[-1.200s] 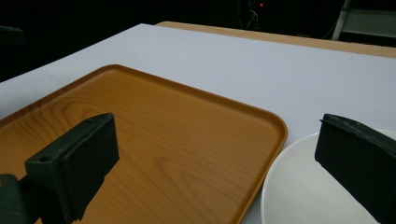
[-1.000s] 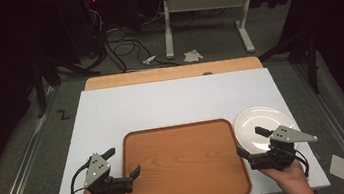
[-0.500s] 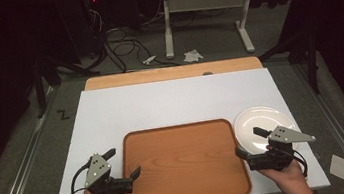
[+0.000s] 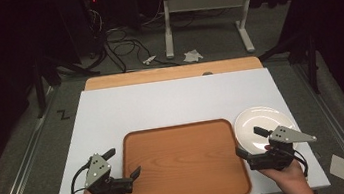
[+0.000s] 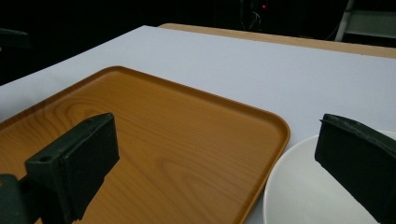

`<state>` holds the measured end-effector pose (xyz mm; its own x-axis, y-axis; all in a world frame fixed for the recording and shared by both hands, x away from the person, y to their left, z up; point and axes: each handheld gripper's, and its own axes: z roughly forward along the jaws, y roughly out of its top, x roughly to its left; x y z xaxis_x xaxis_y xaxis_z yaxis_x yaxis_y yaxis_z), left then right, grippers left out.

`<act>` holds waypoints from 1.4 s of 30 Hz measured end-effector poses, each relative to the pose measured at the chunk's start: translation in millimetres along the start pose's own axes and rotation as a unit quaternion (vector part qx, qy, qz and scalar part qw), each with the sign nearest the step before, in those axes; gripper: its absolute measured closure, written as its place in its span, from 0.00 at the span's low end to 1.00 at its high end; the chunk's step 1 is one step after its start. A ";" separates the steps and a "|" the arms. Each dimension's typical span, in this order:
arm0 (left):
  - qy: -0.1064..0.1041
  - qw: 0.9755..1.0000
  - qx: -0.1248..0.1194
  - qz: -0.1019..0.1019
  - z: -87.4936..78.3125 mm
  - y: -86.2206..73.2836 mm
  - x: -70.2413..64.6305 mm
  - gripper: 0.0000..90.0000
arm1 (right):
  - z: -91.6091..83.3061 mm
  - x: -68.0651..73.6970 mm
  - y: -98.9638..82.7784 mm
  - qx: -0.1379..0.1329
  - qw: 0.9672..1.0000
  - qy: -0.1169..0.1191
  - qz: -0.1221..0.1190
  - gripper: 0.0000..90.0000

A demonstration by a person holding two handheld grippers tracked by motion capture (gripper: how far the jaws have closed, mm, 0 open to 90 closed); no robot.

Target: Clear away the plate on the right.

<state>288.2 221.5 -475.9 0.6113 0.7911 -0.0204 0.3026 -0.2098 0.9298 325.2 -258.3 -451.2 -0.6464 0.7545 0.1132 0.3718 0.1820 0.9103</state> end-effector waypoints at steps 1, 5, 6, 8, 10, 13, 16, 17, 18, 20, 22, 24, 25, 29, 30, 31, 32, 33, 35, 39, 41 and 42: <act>0.000 1.000 0.000 0.000 0.0 0.0 0.0 0.00 | -0.2 -0.6 0.0 0.000 1.000 0.000 -0.001 0.01; 0.000 1.000 0.001 0.002 -0.3 0.1 0.1 0.00 | -1.8 -3.3 0.3 -0.003 1.000 -0.006 0.002 0.01; 0.001 1.000 0.000 0.002 -0.5 0.2 0.3 0.00 | -1.8 -3.3 0.3 -0.003 1.000 -0.006 0.002 0.01; 0.000 1.000 0.000 0.001 -0.8 0.3 0.6 0.00 | -2.7 -5.0 0.1 -0.004 1.000 -0.009 0.003 0.01; 0.000 1.000 -0.001 0.001 -0.9 0.3 0.9 0.00 | -3.8 -7.2 -0.2 -0.004 1.000 -0.012 0.004 0.01; 0.001 1.000 -0.001 0.001 -1.0 0.2 1.3 0.00 | -4.5 -9.0 -0.6 -0.003 1.000 -0.015 0.007 0.01; 0.001 1.000 -0.001 0.001 -1.2 0.2 1.6 0.00 | -6.5 -12.8 -1.0 -0.005 1.000 -0.023 0.013 0.01; 0.001 1.000 -0.001 0.002 -1.4 0.2 1.7 0.00 | -6.5 -12.8 -1.0 -0.005 1.000 -0.023 0.013 0.01; 0.002 1.000 -0.001 0.002 -1.6 0.1 1.9 0.00 | -7.3 -14.2 -1.1 -0.006 1.000 -0.023 0.012 0.01; 0.001 1.000 -0.003 0.001 -1.9 0.1 2.0 0.00 | -9.4 -17.3 -1.4 -0.007 0.999 -0.030 0.017 0.01; 0.002 1.000 -0.005 0.001 -2.7 0.4 2.3 0.00 | -11.7 -22.0 -2.7 -0.007 0.999 -0.039 0.022 0.01; 0.001 1.000 -0.005 0.000 -2.8 0.5 2.6 0.00 | -13.3 -25.2 -3.3 -0.008 0.999 -0.044 0.027 0.01; 0.002 1.000 -0.005 0.000 -2.9 0.5 3.0 0.00 | -14.4 -27.0 -3.4 -0.008 0.999 -0.045 0.028 0.01; 0.002 1.000 -0.006 -0.001 -3.6 0.5 3.8 0.00 | -17.0 -30.9 -3.4 -0.009 0.998 -0.052 0.031 0.01; 0.003 1.000 -0.006 -0.004 -3.9 0.2 4.5 0.00 | -18.5 -33.2 -3.4 -0.012 0.998 -0.058 0.033 0.01; 0.003 1.000 -0.006 -0.004 -3.9 0.2 4.5 0.00 | -18.5 -33.2 -3.4 -0.012 0.998 -0.058 0.033 0.01; 0.003 1.000 -0.007 -0.004 -4.2 0.3 4.8 0.00 | -19.0 -33.8 -3.2 -0.012 0.998 -0.060 0.035 0.01; 0.003 1.000 -0.008 -0.004 -4.4 0.5 4.9 0.00 | -20.0 -34.3 -3.2 -0.012 0.997 -0.063 0.037 0.01; 0.003 1.000 -0.008 -0.005 -4.4 0.6 5.3 0.00 | -21.5 -36.3 -3.5 -0.012 0.997 -0.070 0.041 0.01; 0.002 1.000 -0.007 -0.004 -3.5 0.6 5.1 0.00 | -22.9 -38.4 -3.3 -0.014 0.995 -0.081 0.049 0.01; 0.002 1.000 -0.007 -0.003 -4.0 0.7 5.1 0.00 | -25.5 -40.1 -2.8 -0.015 0.995 -0.088 0.053 0.01; 0.002 1.000 -0.007 -0.003 -4.5 0.8 5.2 0.00 | -28.2 -42.4 -2.9 -0.016 0.994 -0.093 0.060 0.01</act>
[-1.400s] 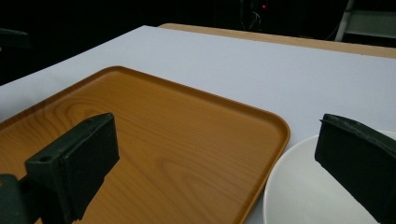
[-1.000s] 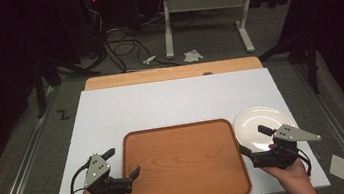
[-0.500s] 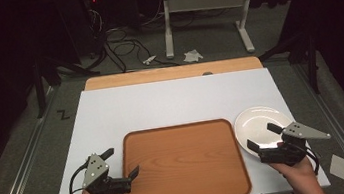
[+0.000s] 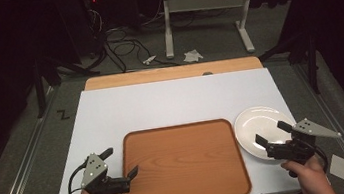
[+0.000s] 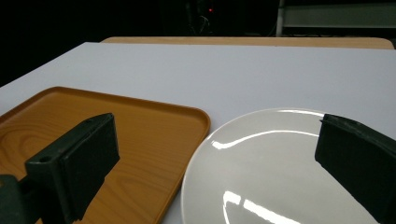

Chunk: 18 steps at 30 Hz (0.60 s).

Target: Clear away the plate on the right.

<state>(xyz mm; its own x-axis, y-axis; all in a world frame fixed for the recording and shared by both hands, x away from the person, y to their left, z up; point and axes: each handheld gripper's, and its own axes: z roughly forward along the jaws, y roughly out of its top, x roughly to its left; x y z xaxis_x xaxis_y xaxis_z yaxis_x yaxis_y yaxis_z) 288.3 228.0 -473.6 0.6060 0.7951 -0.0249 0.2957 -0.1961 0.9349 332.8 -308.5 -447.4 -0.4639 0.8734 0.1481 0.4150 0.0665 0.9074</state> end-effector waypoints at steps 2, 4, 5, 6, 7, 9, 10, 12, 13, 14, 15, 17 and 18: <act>0.000 1.000 -0.001 -0.001 -0.3 0.2 0.8 0.00 | -1.3 -1.7 -0.1 -0.003 1.000 0.000 0.001 0.01; 0.000 1.000 0.000 -0.003 0.0 0.1 1.5 0.00 | -4.3 -5.4 -0.2 -0.009 1.000 -0.002 0.002 0.01; 0.000 1.000 0.000 -0.003 0.3 0.0 2.0 0.00 | -5.4 -7.2 -0.2 -0.011 1.000 -0.005 0.006 0.01; 0.001 1.000 0.002 -0.002 0.5 -0.1 2.6 0.00 | -7.3 -11.0 -0.6 -0.012 1.000 -0.012 0.012 0.01; 0.001 1.000 0.002 -0.002 0.5 -0.1 2.6 0.00 | -7.3 -11.0 -0.6 -0.012 1.000 -0.012 0.012 0.01; 0.000 1.000 0.003 -0.003 1.1 -0.3 3.3 0.00 | -8.4 -15.1 -1.6 -0.010 1.000 -0.019 0.014 0.01; -0.001 1.000 0.005 -0.003 1.4 -0.1 4.0 0.00 | -8.6 -16.2 -1.9 -0.007 1.000 -0.023 0.019 0.01; -0.001 1.000 0.005 -0.001 2.4 -0.1 7.9 0.00 | -8.9 -19.7 -0.4 -0.002 0.999 -0.031 0.022 0.01; 0.001 1.000 0.005 -0.001 2.7 -0.3 9.5 0.00 | -8.9 -20.8 0.6 -0.004 0.999 -0.034 0.021 0.01; 0.003 1.000 0.006 -0.003 3.1 -0.7 11.9 0.00 | -8.8 -21.6 1.3 -0.003 0.999 -0.034 0.022 0.01; 0.003 1.000 0.006 -0.003 3.1 -0.7 11.9 0.00 | -8.8 -21.6 1.3 -0.003 0.999 -0.034 0.022 0.01; 0.009 1.000 0.006 -0.008 3.4 -1.5 16.7 0.00 | -7.1 -23.4 4.2 0.002 0.999 -0.039 0.022 0.01; 0.014 1.000 0.009 -0.011 3.6 -1.8 19.4 0.00 | -6.6 -24.0 5.6 0.005 0.999 -0.042 0.023 0.01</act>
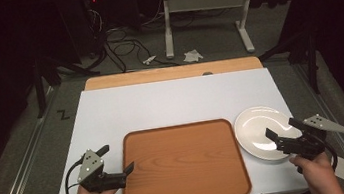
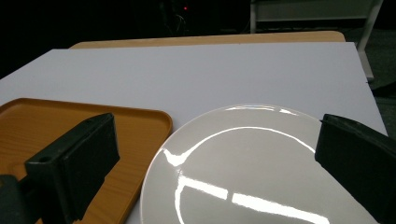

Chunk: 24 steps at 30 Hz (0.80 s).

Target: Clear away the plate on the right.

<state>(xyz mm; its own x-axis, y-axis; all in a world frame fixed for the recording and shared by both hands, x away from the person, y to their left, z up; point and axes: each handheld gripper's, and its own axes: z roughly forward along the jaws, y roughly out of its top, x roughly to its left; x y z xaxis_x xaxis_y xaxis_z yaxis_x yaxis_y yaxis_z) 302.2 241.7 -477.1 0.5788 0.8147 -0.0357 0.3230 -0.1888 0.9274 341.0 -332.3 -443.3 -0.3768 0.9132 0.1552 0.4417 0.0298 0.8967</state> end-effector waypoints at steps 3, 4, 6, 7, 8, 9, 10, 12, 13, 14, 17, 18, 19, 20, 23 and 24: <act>0.003 1.000 -0.006 -0.002 -0.5 0.6 6.6 0.00 | -0.2 -2.2 5.7 0.001 1.000 -0.005 -0.001 0.01; 0.003 1.000 -0.006 -0.002 -0.5 0.6 6.6 0.00 | 1.0 -3.0 6.2 0.002 1.000 -0.009 -0.001 0.01; 0.002 1.000 -0.013 -0.005 -1.2 1.9 9.5 0.00 | 4.5 -4.6 6.3 0.011 1.000 -0.015 0.014 0.01; 0.006 1.000 -0.017 -0.006 -1.3 2.6 10.5 0.00 | 4.5 -4.6 6.3 0.011 1.000 -0.015 0.014 0.01; 0.008 1.000 -0.021 -0.007 -1.5 3.3 11.3 0.00 | 5.4 -4.8 5.6 0.014 1.000 -0.018 0.015 0.01; 0.007 1.000 -0.021 -0.008 -1.7 3.5 11.7 0.00 | 5.9 -4.3 4.3 0.011 1.000 -0.018 0.018 0.01; 0.008 1.000 -0.022 -0.007 -1.2 3.6 11.9 0.00 | 5.8 -4.1 3.1 0.010 1.000 -0.018 0.015 0.01; 0.008 1.000 -0.022 -0.005 0.3 4.1 12.3 0.00 | 4.4 -4.0 -1.4 0.006 1.000 -0.016 0.015 0.01; 0.009 1.000 -0.022 -0.009 1.6 4.3 12.8 0.00 | 3.1 -5.1 -6.8 0.007 1.000 -0.022 0.018 0.03; 0.012 1.000 -0.021 -0.017 4.1 4.4 14.6 0.00 | 1.9 -6.0 -8.6 0.012 1.000 -0.015 0.019 0.02; 0.014 1.000 -0.017 -0.018 6.5 4.1 14.7 0.00 | -2.2 -8.1 -10.1 0.009 1.000 -0.016 0.014 0.02; 0.013 1.000 -0.016 -0.018 8.7 4.0 13.9 0.00 | -7.2 -11.5 -11.4 0.002 1.000 -0.018 0.018 0.02; 0.013 1.000 -0.016 -0.018 8.7 4.0 13.9 0.00 | -7.2 -11.5 -11.4 0.002 1.000 -0.018 0.018 0.02; 0.012 1.000 -0.017 -0.019 10.0 4.2 13.6 0.00 | -8.5 -13.2 -12.4 0.001 1.000 -0.017 0.020 0.02; 0.009 1.000 -0.017 -0.019 15.5 4.9 13.5 0.00 | -12.8 -20.4 -18.8 0.010 0.999 -0.015 0.029 0.02; 0.008 1.000 -0.018 -0.018 17.9 5.7 13.1 0.00 | -13.2 -21.6 -19.7 0.014 0.999 -0.017 0.028 0.03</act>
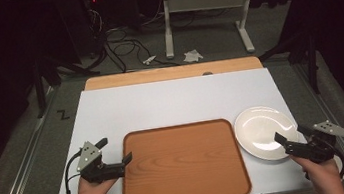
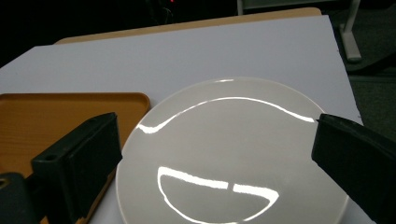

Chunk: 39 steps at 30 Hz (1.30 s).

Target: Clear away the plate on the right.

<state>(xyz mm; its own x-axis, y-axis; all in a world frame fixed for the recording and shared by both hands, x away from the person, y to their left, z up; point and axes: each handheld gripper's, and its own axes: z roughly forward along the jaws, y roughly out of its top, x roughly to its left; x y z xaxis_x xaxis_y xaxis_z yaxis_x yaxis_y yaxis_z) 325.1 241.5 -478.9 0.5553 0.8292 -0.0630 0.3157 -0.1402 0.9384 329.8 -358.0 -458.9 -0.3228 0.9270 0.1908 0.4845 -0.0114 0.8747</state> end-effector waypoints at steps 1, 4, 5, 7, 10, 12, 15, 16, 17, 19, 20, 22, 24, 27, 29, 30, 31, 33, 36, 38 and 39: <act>-0.001 1.000 0.000 0.002 1.0 0.6 -0.1 0.00 | -1.0 -1.6 -1.2 0.003 1.000 -0.002 0.002 0.04; -0.002 1.000 -0.004 0.006 4.0 2.4 -1.4 0.00 | -4.3 -5.5 -2.9 0.007 1.000 0.000 0.007 0.07; -0.003 1.000 -0.004 0.007 4.7 2.8 -1.8 0.00 | -5.3 -6.5 -3.6 0.005 1.000 -0.002 0.010 0.09; -0.009 1.000 -0.006 0.006 6.8 4.8 -3.4 0.00 | -8.2 -10.3 -6.1 0.002 1.000 -0.006 0.020 0.10; -0.011 1.000 -0.009 0.011 6.4 7.1 -6.9 0.00 | -10.2 -15.1 -8.0 0.004 0.999 -0.008 0.036 0.10; -0.014 1.000 -0.010 0.018 4.6 8.7 -10.0 0.00 | -12.0 -19.8 -12.0 0.008 0.998 -0.003 0.054 0.14; -0.015 1.000 -0.009 0.025 3.0 8.7 -11.8 0.00 | -12.9 -23.2 -15.7 0.012 0.998 0.001 0.065 0.16; -0.020 0.999 -0.006 0.027 2.3 8.5 -13.4 0.00 | -14.3 -26.2 -18.7 0.017 0.997 0.001 0.071 0.17; -0.020 0.999 -0.006 0.027 2.3 8.5 -13.4 0.00 | -14.3 -26.2 -18.7 0.017 0.997 0.001 0.071 0.17; -0.023 0.999 -0.008 0.030 1.2 9.0 -16.0 0.00 | -15.8 -28.8 -21.1 0.020 0.997 -0.001 0.078 0.17; -0.025 0.999 -0.009 0.033 0.9 9.5 -17.7 0.00 | -17.1 -32.0 -23.2 0.022 0.996 0.000 0.091 0.17; -0.026 0.999 -0.009 0.035 1.5 9.7 -18.6 0.00 | -18.6 -33.9 -24.9 0.024 0.994 -0.002 0.111 0.18; -0.030 0.999 -0.003 0.041 3.9 9.5 -19.2 0.00 | -18.9 -37.1 -26.7 0.029 0.992 0.003 0.125 0.18; -0.031 0.999 -0.001 0.042 4.9 9.1 -18.8 0.00 | -18.6 -40.2 -29.3 0.035 0.989 0.012 0.143 0.20; -0.033 0.999 -0.003 0.043 4.4 9.1 -19.4 0.00 | -18.3 -41.7 -31.5 0.040 0.986 0.018 0.164 0.22; -0.034 0.998 -0.003 0.045 3.5 9.3 -19.4 0.00 | -18.4 -42.2 -32.0 0.040 0.985 0.020 0.169 0.22; -0.034 0.998 -0.003 0.045 3.5 9.3 -19.4 0.00 | -18.5 -42.4 -32.4 0.040 0.983 0.020 0.178 0.23; -0.034 0.998 -0.005 0.044 2.9 9.4 -19.5 0.00 | -18.7 -42.4 -32.6 0.042 0.982 0.021 0.181 0.23; -0.036 0.998 -0.005 0.042 3.1 9.3 -20.3 0.00 | -18.8 -42.6 -33.7 0.048 0.977 0.029 0.208 0.23; -0.036 0.998 -0.005 0.042 3.5 9.2 -20.6 0.00 | -18.9 -43.2 -33.9 0.047 0.976 0.032 0.212 0.24; -0.037 0.998 -0.004 0.042 3.7 9.1 -20.9 0.00 | -18.9 -44.2 -34.5 0.046 0.973 0.034 0.222 0.24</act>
<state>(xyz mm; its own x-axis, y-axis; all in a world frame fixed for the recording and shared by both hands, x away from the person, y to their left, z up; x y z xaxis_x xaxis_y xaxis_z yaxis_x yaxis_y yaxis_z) 319.2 220.8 -470.3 0.6349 0.7726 -0.0080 0.2588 -0.2029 0.9444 311.9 -405.6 -489.1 -0.1164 0.8121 0.5718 0.6582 -0.3680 0.6567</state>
